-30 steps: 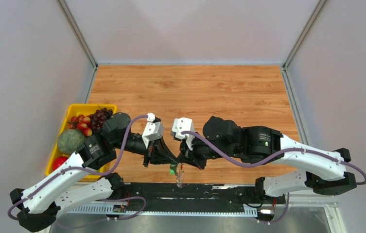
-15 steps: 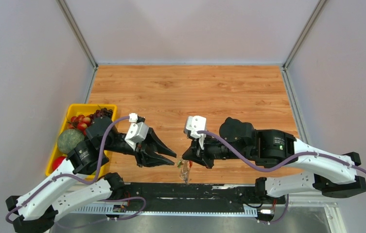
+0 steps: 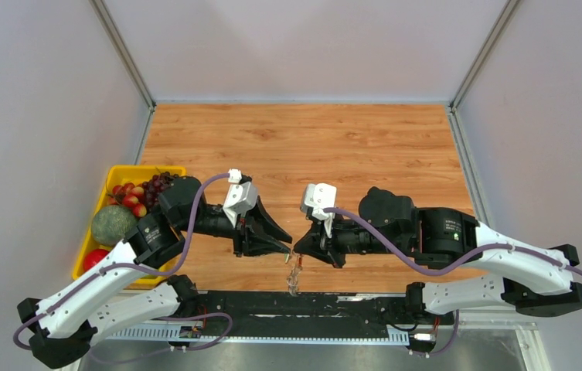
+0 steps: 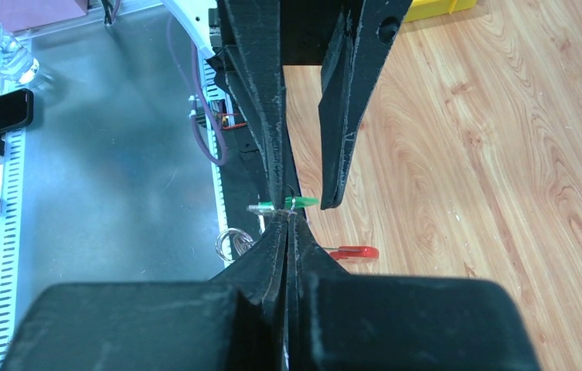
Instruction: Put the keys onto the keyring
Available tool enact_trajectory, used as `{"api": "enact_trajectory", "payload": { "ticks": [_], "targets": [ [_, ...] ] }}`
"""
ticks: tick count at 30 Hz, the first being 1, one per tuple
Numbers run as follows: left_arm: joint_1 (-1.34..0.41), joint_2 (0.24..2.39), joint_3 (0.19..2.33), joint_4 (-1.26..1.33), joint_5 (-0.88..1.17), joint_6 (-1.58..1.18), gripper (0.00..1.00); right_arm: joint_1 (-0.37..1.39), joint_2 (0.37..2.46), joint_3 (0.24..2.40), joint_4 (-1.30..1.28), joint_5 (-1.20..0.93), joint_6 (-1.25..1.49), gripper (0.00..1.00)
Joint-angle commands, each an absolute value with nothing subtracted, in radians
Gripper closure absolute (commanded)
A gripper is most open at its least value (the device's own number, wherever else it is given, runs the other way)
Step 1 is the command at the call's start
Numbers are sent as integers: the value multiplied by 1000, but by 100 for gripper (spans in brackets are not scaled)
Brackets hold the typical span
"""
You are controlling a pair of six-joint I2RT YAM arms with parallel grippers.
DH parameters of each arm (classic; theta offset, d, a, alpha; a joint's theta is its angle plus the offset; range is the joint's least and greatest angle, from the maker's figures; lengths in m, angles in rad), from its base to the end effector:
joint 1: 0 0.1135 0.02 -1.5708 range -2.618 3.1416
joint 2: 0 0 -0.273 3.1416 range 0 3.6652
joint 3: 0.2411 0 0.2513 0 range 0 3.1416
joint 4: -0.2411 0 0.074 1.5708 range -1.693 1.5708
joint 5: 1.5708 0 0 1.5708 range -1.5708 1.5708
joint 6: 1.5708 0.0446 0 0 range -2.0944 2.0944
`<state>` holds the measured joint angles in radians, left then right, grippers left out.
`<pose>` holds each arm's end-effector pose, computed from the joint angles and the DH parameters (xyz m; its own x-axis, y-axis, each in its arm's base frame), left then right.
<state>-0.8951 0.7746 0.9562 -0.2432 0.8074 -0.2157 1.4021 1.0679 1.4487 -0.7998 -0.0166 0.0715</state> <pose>0.0741 -0.1440 0.4011 -0.2496 0.0748 -0.9655 0.9593 -0.1170 -0.2571 0.0330 0.1983 0.4509 -0.1387 -0.3891 -0.9107 -0.9808 0.1812 0.0720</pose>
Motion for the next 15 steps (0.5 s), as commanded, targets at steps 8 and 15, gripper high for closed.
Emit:
{"api": "enact_trajectory", "payload": {
  "ticks": [8,15],
  "targets": [
    [-895,778,981,-237,806,-221,85,1407,1036,1456,-738,0,43,100],
    [-896,789,987,-244,815,-219,97,1408,1012,1437,-701,55,35,100]
  ]
}}
